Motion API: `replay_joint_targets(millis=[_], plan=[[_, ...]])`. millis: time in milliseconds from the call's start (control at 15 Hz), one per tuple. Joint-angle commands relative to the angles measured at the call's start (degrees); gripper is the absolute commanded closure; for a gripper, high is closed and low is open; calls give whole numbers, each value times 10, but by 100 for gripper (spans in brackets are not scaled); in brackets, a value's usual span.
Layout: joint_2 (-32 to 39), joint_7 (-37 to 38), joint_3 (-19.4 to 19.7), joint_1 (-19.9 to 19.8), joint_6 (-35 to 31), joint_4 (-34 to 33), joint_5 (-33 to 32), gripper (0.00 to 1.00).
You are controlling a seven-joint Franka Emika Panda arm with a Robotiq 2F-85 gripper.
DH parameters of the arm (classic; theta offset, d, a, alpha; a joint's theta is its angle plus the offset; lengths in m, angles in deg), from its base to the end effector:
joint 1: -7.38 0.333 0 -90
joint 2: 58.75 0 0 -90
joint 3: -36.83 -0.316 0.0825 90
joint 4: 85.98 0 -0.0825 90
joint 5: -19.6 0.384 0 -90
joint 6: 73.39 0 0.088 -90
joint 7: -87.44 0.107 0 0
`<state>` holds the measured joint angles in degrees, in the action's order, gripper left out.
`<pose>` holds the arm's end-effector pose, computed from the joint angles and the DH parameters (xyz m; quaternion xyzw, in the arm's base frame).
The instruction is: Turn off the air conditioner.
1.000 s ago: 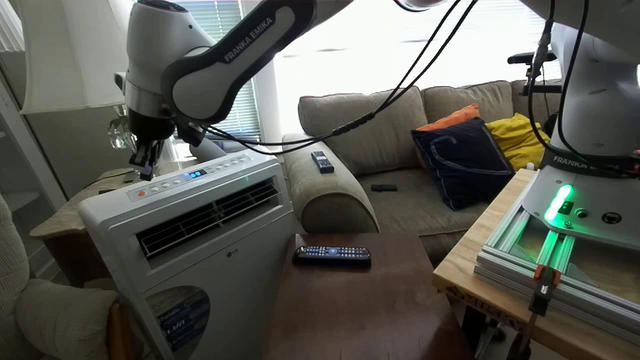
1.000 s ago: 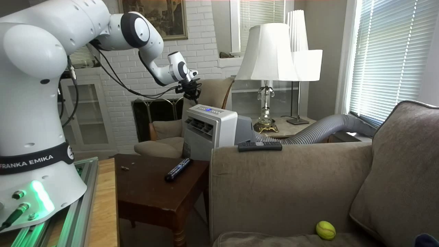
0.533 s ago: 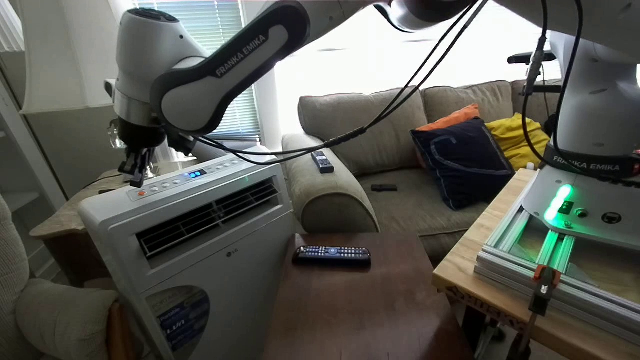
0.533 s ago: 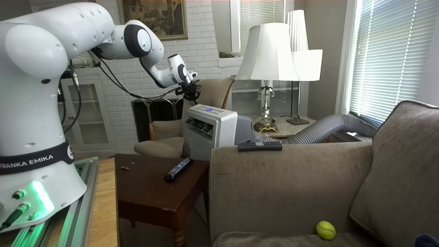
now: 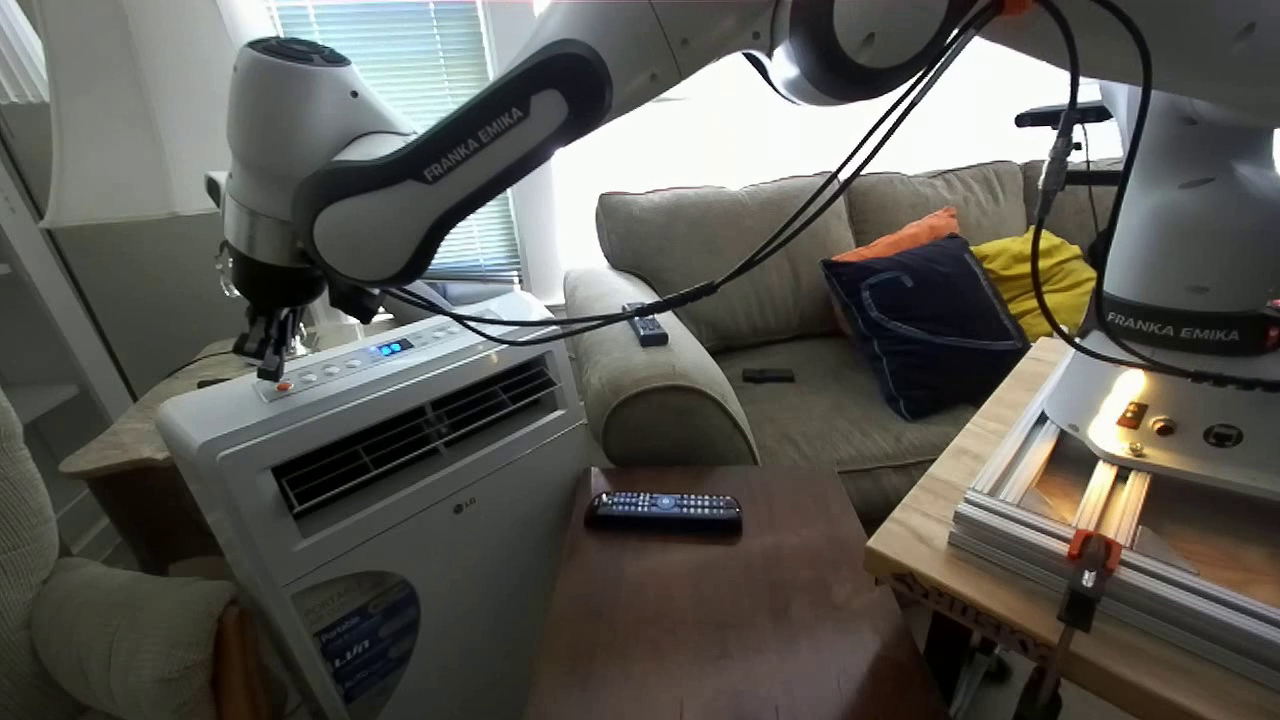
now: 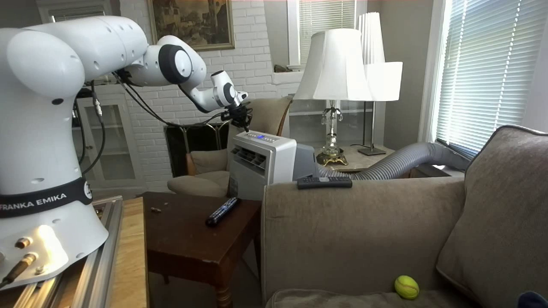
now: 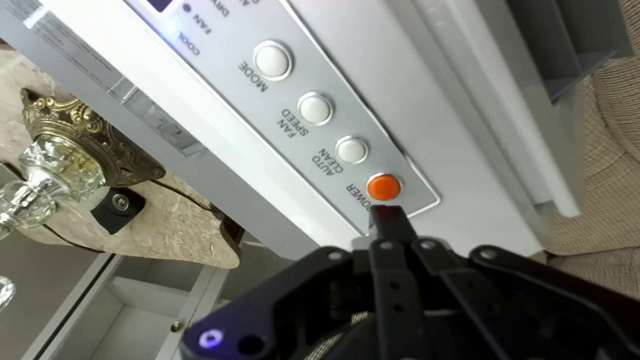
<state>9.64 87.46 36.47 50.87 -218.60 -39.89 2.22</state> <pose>0.6039 0.5809 0.2412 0.8497 0.4433 0.2855 0.0076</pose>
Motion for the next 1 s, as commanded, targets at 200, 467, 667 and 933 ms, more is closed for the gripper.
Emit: replay_joint_targets(millis=[200, 467, 667, 933], plan=[[53, 4, 7, 5, 31, -83, 0, 100], [58, 3, 11, 6, 41, -88, -3, 100], [58, 6, 18, 8, 45, -81, -6, 100], [59, 1, 28, 11, 50, -74, -7, 100]])
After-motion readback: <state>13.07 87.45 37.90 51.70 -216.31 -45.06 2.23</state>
